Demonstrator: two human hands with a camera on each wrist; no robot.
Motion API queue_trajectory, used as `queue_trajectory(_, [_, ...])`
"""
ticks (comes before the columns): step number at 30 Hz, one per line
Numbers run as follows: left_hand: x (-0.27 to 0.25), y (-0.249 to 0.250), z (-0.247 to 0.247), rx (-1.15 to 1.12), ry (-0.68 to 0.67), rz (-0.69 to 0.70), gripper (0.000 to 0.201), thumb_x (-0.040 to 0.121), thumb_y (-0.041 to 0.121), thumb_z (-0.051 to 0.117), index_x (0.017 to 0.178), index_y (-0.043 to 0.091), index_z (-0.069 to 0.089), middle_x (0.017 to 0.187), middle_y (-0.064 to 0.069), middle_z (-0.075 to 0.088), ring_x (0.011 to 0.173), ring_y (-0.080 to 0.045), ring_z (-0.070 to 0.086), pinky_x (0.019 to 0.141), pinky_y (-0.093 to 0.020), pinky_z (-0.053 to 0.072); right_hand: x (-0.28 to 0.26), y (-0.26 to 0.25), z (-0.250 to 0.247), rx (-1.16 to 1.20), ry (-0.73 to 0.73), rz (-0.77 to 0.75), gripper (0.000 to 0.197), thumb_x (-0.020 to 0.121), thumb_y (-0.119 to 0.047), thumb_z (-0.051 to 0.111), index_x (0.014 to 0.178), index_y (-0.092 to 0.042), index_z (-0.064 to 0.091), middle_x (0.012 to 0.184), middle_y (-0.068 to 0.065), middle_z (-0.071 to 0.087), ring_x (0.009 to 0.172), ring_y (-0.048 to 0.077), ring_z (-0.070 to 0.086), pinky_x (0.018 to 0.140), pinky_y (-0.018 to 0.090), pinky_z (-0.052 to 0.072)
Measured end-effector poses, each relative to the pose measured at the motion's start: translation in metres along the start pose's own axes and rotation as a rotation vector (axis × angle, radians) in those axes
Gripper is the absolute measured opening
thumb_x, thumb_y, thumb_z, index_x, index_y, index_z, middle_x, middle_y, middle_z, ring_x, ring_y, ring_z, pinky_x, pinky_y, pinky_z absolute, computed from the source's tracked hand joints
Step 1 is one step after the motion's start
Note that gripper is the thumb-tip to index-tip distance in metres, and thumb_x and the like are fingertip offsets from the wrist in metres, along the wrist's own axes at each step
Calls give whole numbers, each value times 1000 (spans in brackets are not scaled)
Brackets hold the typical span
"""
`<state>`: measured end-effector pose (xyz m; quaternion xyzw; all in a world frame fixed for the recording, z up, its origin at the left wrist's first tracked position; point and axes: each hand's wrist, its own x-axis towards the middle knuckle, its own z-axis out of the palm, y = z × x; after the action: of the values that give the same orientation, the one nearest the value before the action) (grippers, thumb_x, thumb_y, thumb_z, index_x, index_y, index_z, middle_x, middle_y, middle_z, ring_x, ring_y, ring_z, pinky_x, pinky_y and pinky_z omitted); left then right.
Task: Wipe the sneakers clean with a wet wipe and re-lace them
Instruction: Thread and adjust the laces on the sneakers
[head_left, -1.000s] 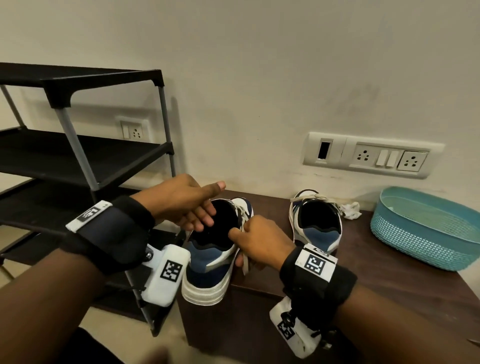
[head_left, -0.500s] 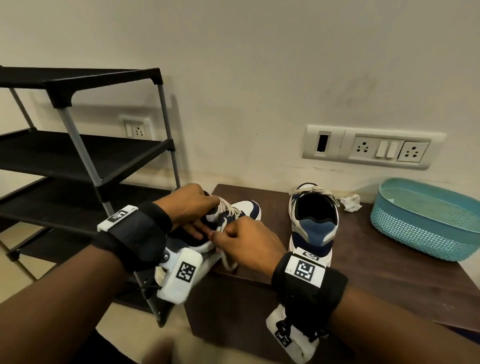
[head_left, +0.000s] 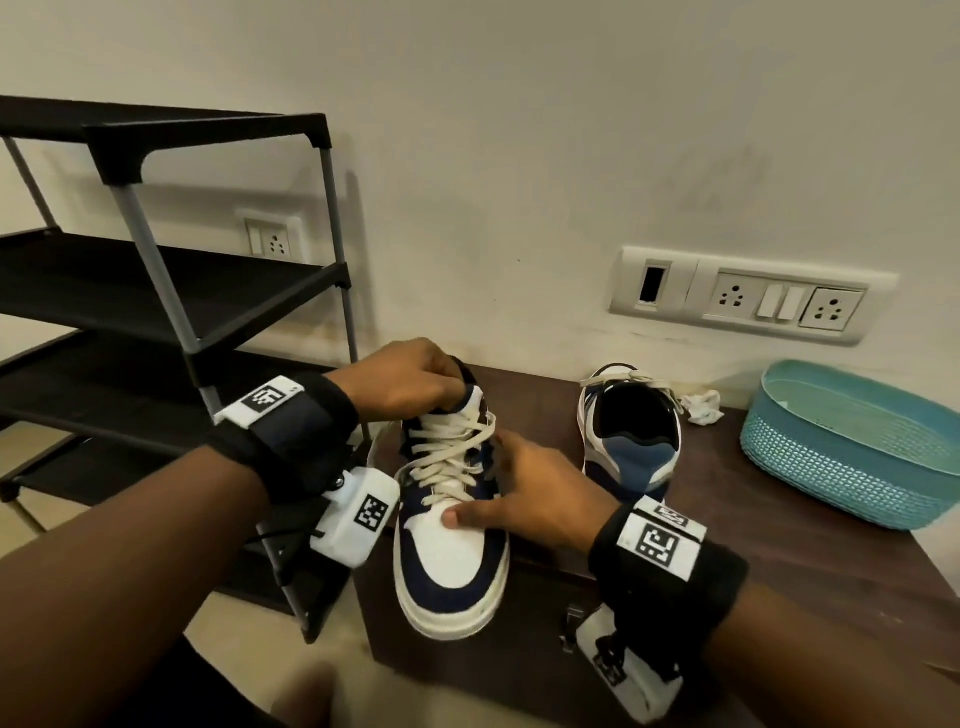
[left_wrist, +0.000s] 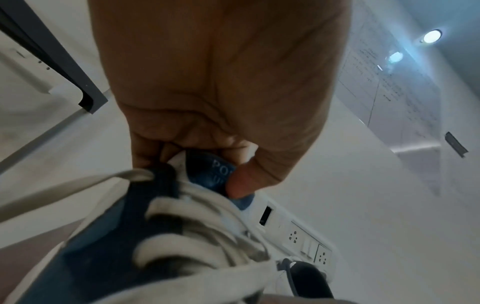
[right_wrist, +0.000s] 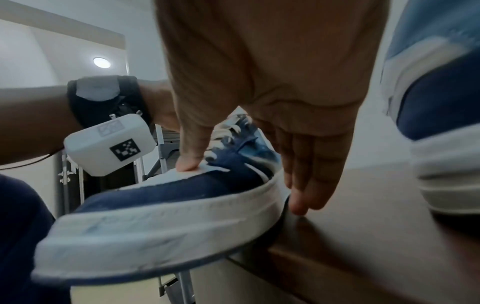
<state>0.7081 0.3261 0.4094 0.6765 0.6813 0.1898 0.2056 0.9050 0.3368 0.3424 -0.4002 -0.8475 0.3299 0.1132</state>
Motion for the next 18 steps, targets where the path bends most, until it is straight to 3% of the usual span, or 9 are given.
queue_trajectory(4, [9, 0, -1, 108, -32, 26, 35, 89, 33, 65, 57, 18, 59, 54, 8, 54, 53, -9, 49, 55, -24, 39, 4, 10, 10, 117, -13, 51, 73, 67, -61, 85, 128, -35, 56, 119, -14, 70, 104, 5, 67, 97, 35, 56])
queue_trajectory(6, [12, 1, -3, 173, -87, 14, 37, 87, 47, 68, 61, 20, 66, 55, 9, 61, 53, -6, 54, 53, -21, 40, 4, 10, 11, 111, -20, 59, 71, 67, -62, 85, 126, -32, 59, 118, -13, 70, 104, 6, 67, 94, 35, 57])
queue_trajectory(9, [21, 4, 0, 290, -143, -2, 55, 85, 67, 64, 68, 15, 69, 60, 2, 63, 56, -13, 55, 56, -27, 42, 3, 11, 10, 105, -32, 71, 50, 69, -59, 86, 107, -33, 65, 101, -15, 71, 92, 2, 66, 78, 25, 55])
queue_trajectory(11, [27, 3, 3, 297, -169, -27, 60, 91, 66, 57, 67, 12, 63, 61, 3, 58, 58, -14, 53, 59, -28, 40, 3, 11, 10, 102, -45, 86, 47, 69, -59, 86, 103, -31, 69, 97, -14, 74, 88, 2, 68, 77, 27, 57])
queue_trajectory(14, [30, -3, 4, 137, -235, -13, 65, 98, 58, 51, 74, -2, 63, 57, 1, 50, 51, -13, 45, 59, -28, 40, 3, 14, 12, 70, -38, 91, 65, 61, -74, 79, 108, -29, 70, 98, -11, 75, 88, 5, 71, 83, 38, 61])
queue_trajectory(16, [28, -4, 1, 20, -270, 11, 59, 100, 52, 52, 67, 2, 55, 48, 4, 41, 40, -10, 35, 52, -25, 35, 0, 15, 12, 84, -33, 83, 70, 57, -76, 77, 109, -29, 71, 99, -11, 76, 90, 6, 72, 84, 40, 61])
queue_trajectory(18, [27, -2, -1, -99, -280, 2, 57, 99, 48, 56, 58, 9, 52, 43, 9, 42, 35, -7, 35, 47, -19, 35, -5, 14, 6, 83, -34, 52, 59, 68, -65, 81, 113, -29, 71, 103, -12, 76, 93, 4, 72, 87, 37, 61])
